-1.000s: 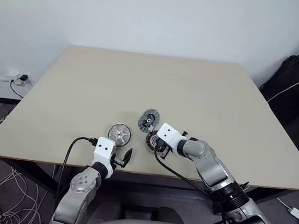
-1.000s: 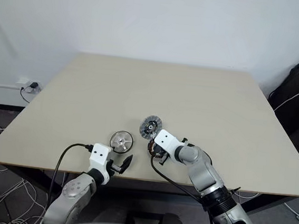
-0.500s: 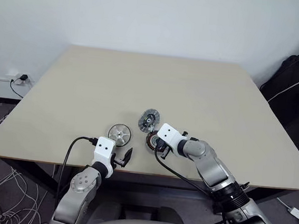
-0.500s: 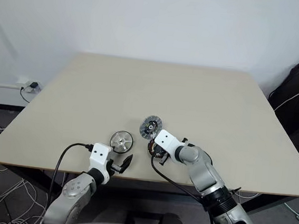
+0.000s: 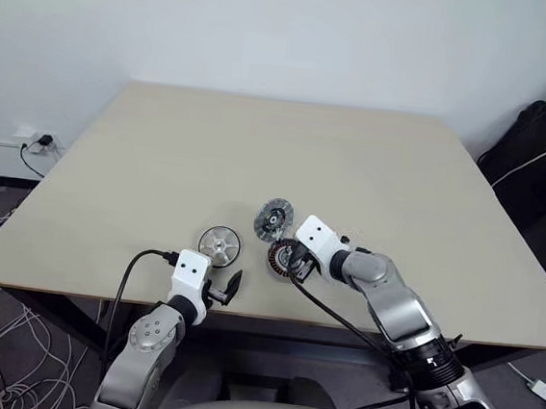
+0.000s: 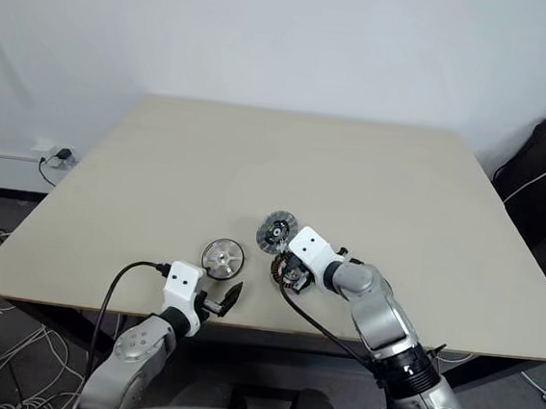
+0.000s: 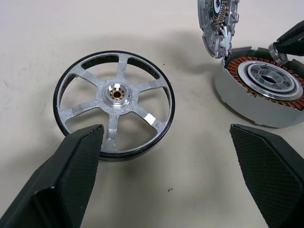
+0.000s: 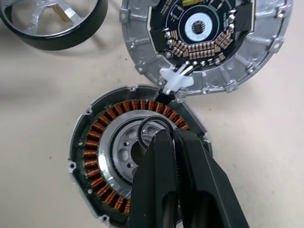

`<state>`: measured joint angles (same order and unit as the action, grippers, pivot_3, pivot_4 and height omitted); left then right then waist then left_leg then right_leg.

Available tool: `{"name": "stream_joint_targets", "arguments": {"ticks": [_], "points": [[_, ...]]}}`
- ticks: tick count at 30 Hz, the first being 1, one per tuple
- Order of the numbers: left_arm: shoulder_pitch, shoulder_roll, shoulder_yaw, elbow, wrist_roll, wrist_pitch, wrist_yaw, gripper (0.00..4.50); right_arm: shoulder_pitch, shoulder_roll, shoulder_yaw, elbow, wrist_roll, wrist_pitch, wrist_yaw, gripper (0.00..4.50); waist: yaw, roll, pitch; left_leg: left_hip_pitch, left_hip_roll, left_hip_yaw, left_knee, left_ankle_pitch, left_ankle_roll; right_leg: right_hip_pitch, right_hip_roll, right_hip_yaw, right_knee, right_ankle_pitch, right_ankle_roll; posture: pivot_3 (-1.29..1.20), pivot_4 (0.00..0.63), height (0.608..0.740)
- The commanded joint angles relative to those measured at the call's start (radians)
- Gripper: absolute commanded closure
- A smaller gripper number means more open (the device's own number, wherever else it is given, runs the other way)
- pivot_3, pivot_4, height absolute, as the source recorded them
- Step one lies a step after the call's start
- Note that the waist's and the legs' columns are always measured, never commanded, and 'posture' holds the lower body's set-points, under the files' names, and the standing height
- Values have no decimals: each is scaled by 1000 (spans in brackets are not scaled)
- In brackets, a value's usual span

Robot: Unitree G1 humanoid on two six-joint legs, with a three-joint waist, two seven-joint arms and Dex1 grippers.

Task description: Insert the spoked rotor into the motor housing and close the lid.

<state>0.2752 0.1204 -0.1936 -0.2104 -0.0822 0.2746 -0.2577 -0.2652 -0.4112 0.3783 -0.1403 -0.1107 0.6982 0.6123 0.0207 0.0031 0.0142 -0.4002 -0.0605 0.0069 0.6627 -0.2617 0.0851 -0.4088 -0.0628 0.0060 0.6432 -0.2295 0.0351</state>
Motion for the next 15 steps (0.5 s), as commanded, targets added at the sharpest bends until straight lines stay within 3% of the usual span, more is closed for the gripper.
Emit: {"name": "stream_joint_targets", "arguments": {"ticks": [1,15], "points": [[-13,-5,-1,-13,-3,-23,-2,0,-14,-14,-14,-37,11,15,12,4486,0,0,0,0,0,0,0,0,0,0,0,0,0,0,0,0,0,740],[-10,-9,2,-11,-3,-26,3,0,-53,7,19,38,12,22,34,4486,-1,0,0,0,0,0,0,0,0,0,0,0,0,0,0,0,0,740]]}}
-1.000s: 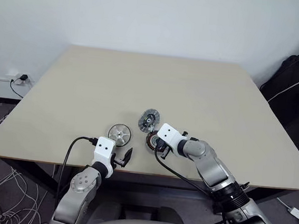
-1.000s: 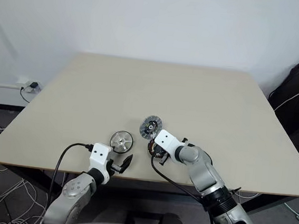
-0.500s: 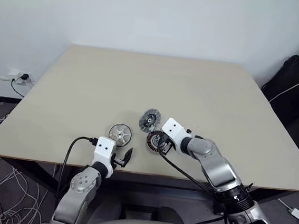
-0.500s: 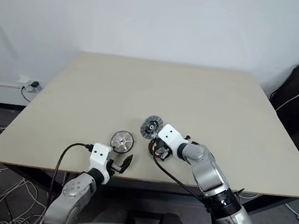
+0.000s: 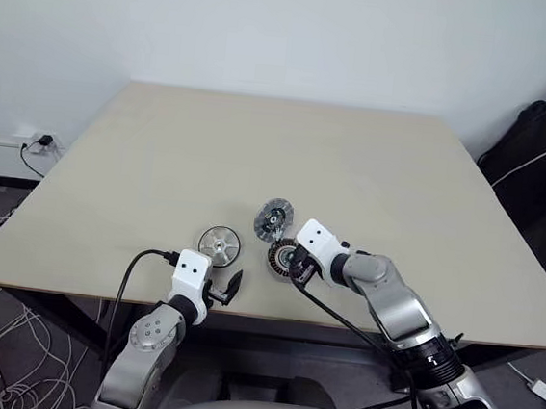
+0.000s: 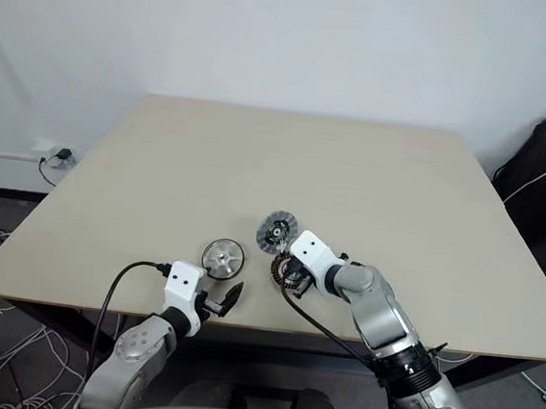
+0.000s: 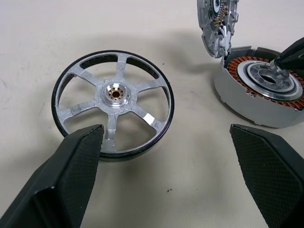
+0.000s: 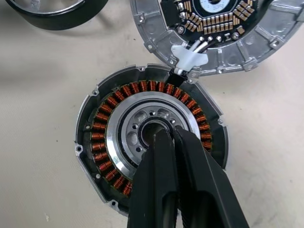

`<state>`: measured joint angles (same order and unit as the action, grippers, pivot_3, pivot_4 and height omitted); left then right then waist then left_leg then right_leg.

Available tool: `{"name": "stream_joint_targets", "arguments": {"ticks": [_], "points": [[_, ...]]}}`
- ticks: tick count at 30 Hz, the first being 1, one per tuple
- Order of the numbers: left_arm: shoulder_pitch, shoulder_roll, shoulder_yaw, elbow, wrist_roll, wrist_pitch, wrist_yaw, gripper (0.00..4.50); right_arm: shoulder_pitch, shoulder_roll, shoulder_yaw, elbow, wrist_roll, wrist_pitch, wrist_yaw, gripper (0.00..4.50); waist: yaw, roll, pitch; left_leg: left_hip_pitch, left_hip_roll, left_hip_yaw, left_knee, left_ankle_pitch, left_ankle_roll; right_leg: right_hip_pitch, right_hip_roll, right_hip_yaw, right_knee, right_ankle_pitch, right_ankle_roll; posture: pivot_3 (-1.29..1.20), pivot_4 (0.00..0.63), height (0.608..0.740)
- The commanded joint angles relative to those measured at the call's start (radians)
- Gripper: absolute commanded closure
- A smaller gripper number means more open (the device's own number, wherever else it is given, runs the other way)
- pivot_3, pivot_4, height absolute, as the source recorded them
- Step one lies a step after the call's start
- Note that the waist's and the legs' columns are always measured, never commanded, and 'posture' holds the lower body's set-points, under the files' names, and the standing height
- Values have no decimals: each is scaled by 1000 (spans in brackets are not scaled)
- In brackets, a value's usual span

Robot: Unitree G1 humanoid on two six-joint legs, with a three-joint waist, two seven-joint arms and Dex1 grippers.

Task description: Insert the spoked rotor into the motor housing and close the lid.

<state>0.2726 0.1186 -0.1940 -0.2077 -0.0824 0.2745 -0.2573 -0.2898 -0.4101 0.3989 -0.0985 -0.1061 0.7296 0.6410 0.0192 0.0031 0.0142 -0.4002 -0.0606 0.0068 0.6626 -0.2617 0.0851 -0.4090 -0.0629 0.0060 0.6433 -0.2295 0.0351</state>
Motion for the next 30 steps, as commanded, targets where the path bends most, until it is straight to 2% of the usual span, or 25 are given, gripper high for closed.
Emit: {"name": "stream_joint_targets", "arguments": {"ticks": [1,30], "points": [[-7,-7,2,-14,-3,-26,3,0,-30,8,0,3,8,-11,6,4486,0,0,0,0,0,0,0,0,0,0,0,0,0,0,0,0,0,740],[-13,-9,-4,-4,-4,-31,-2,0,-32,-19,-14,7,17,3,13,4486,1,0,0,0,0,0,0,0,0,0,0,0,0,0,0,0,0,740]]}}
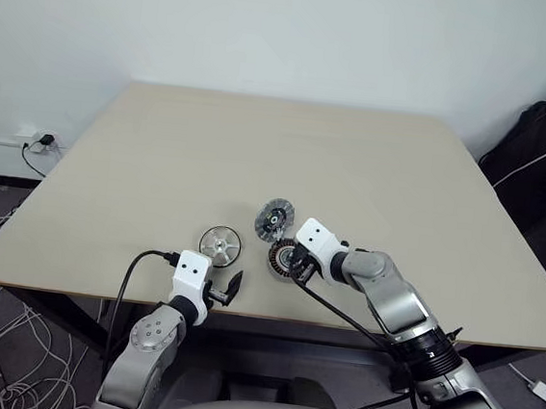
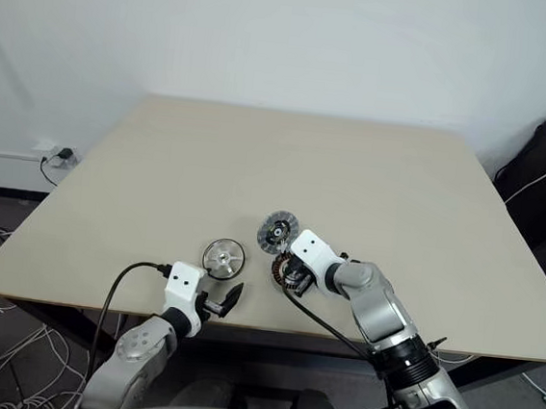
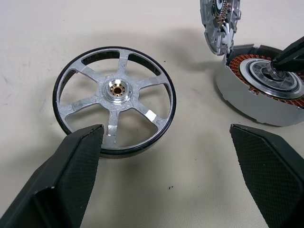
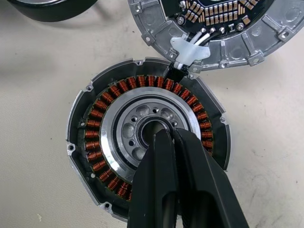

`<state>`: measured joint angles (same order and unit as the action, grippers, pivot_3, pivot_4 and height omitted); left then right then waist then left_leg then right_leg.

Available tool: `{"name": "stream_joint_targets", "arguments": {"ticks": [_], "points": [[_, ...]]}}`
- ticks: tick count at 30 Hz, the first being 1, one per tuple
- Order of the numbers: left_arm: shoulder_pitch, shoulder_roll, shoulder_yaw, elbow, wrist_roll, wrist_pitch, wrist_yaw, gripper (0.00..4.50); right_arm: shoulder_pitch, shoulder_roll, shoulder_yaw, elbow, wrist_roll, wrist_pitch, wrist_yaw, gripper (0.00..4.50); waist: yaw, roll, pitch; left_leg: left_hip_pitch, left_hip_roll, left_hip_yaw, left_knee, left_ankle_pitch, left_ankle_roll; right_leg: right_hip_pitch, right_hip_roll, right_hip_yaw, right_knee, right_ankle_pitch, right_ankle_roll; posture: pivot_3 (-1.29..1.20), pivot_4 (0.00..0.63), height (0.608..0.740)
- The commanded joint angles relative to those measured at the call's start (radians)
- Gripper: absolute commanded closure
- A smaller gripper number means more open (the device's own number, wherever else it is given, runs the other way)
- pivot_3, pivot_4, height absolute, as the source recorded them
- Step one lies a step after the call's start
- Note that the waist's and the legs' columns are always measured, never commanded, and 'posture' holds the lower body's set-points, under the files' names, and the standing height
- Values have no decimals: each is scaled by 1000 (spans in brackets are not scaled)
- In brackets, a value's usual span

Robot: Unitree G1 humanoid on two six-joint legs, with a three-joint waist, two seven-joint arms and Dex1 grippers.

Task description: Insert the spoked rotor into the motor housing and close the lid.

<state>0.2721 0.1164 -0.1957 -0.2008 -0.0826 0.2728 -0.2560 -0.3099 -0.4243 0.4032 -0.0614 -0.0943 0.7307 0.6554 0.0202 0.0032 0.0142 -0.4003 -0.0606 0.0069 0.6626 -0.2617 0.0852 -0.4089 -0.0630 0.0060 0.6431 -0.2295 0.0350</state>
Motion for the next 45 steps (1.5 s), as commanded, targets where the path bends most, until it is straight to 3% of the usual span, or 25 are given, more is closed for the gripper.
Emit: {"name": "stream_joint_targets", "arguments": {"ticks": [1,13,18,28,33,34,45], "points": [[-12,-7,-2,-11,-4,-29,-3,0,-12,-5,-16,-29,5,2,-2,4486,0,0,0,0,0,0,0,0,0,0,0,0,0,0,0,0,0,740],[-5,-5,1,-19,-3,-28,0,0,-14,-5,-8,-22,7,2,6,4486,0,0,0,0,0,0,0,0,0,0,0,0,0,0,0,0,0,740],[-3,-4,1,-22,-4,-25,-1,0,-11,0,-23,-37,19,12,3,3135,0,0,0,0,0,0,0,0,0,0,0,0,0,0,0,0,0,740],[-4,-5,-1,-19,-5,-24,-3,0,-13,9,-65,-77,45,14,-21,3135,0,0,0,0,0,0,0,0,0,0,0,0,0,0,0,0,0,740],[-6,-5,-1,-19,-6,-23,-5,0,-14,22,-69,-79,49,22,-36,4379,0,0,0,0,0,0,0,0,0,0,0,0,0,0,0,0,0,740],[-6,-5,0,-19,-6,-23,-5,0,-13,25,-65,-75,49,21,-39,4448,0,0,0,0,0,0,0,0,0,0,0,0,0,0,0,0,0,740],[-8,-7,2,-18,-5,-23,-1,0,-33,65,-31,1,37,1,-62,4448,-1,0,0,0,0,0,0,0,0,0,0,0,0,0,0,0,0,740]]}}
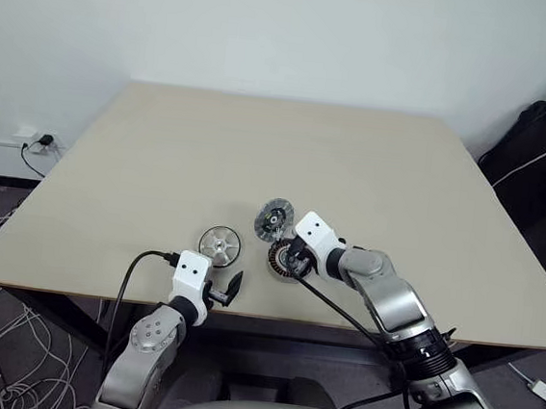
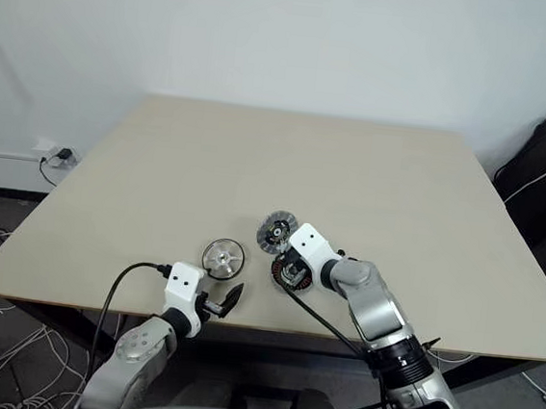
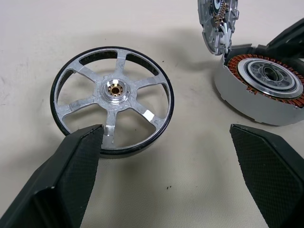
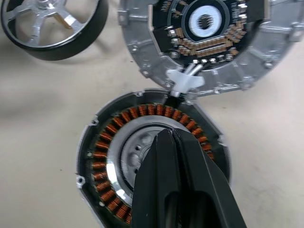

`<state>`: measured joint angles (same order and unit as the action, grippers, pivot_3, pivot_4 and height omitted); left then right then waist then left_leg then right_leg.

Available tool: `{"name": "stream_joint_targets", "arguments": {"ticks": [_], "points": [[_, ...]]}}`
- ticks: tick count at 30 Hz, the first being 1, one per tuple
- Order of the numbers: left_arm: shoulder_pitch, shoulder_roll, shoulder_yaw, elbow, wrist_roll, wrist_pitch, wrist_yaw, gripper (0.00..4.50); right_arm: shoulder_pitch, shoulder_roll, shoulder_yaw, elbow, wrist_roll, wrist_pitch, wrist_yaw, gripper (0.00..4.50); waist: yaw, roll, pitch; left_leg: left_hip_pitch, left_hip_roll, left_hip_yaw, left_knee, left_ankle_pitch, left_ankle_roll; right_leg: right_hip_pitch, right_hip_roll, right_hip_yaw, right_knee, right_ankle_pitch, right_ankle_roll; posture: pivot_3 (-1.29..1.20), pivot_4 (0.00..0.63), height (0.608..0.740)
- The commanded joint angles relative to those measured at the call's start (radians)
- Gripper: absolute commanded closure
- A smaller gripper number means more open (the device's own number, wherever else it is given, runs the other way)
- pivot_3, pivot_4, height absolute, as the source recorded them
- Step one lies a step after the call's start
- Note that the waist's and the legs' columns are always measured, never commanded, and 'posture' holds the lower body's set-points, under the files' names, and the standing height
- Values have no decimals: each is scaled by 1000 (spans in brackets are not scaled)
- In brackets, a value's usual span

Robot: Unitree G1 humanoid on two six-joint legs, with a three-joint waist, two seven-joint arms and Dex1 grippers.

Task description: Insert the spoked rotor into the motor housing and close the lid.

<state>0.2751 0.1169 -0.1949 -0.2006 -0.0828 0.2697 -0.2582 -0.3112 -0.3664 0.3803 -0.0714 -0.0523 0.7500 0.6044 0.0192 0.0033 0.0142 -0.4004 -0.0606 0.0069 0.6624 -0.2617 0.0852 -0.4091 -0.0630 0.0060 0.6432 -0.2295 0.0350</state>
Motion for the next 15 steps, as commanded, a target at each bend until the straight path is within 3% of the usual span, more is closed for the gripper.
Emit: {"name": "stream_joint_targets", "arguments": {"ticks": [1,15], "points": [[-12,-7,2,-18,-5,-20,1,0,-34,9,-7,19,-6,-20,-12,4448,0,0,0,0,0,0,0,0,0,0,0,0,0,0,0,0,0,740],[-7,-6,7,-23,-5,-23,5,0,-32,6,-13,103,-13,-48,-21,4448,-2,0,-1,0,0,0,0,0,0,0,0,0,0,0,0,0,0,740]]}}
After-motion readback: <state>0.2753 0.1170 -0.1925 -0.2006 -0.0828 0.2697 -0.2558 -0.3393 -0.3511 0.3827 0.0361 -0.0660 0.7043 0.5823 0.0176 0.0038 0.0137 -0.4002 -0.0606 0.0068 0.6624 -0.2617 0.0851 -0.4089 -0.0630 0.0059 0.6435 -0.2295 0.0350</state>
